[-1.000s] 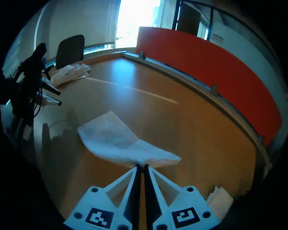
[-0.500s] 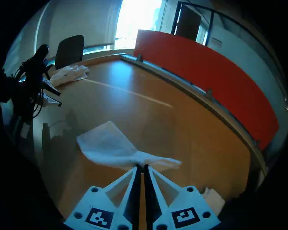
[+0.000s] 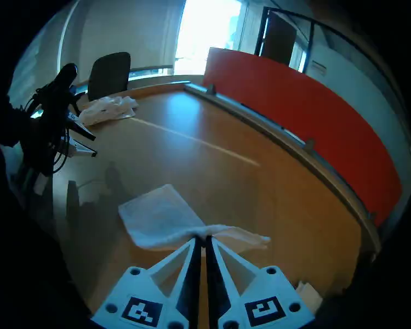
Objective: Fold towel
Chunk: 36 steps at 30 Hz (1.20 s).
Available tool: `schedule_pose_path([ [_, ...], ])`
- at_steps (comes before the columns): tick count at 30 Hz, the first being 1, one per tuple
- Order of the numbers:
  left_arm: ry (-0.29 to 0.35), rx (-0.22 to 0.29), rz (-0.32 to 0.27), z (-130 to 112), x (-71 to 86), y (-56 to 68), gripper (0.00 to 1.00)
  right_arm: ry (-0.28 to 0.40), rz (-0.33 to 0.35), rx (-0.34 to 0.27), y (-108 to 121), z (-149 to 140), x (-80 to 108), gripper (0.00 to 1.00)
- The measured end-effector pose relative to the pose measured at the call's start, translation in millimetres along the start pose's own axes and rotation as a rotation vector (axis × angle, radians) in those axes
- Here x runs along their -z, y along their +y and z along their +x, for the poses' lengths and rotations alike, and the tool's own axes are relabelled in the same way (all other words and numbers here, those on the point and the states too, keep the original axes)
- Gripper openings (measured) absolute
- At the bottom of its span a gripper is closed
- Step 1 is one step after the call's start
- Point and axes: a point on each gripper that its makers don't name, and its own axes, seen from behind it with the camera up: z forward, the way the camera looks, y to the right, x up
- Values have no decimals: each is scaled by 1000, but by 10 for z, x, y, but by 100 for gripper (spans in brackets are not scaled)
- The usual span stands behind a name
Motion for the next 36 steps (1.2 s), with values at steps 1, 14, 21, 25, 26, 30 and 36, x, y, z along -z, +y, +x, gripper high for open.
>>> schedule_pose_path([
  [1, 0, 2, 0, 2, 1, -3, 98, 3, 6, 2, -24, 24, -17, 5],
  [14, 6, 13, 2, 3, 23, -8, 98, 21, 103, 37, -426, 233, -255, 5],
  [21, 9, 19, 4, -12, 44, -37, 98, 4, 142, 49, -593, 218, -342, 5],
  [25, 10, 26, 5, -24, 58, -58, 98, -18, 162, 52, -687, 151, -402, 5],
  [26, 10, 27, 6, -28, 62, -65, 98, -23, 168, 52, -713, 133, -418, 5],
  [30, 11, 30, 9, -44, 83, -96, 98, -40, 188, 55, -809, 81, -476, 5],
  [36, 10, 36, 16, -69, 109, -153, 98, -56, 216, 57, -912, 59, -546, 5],
])
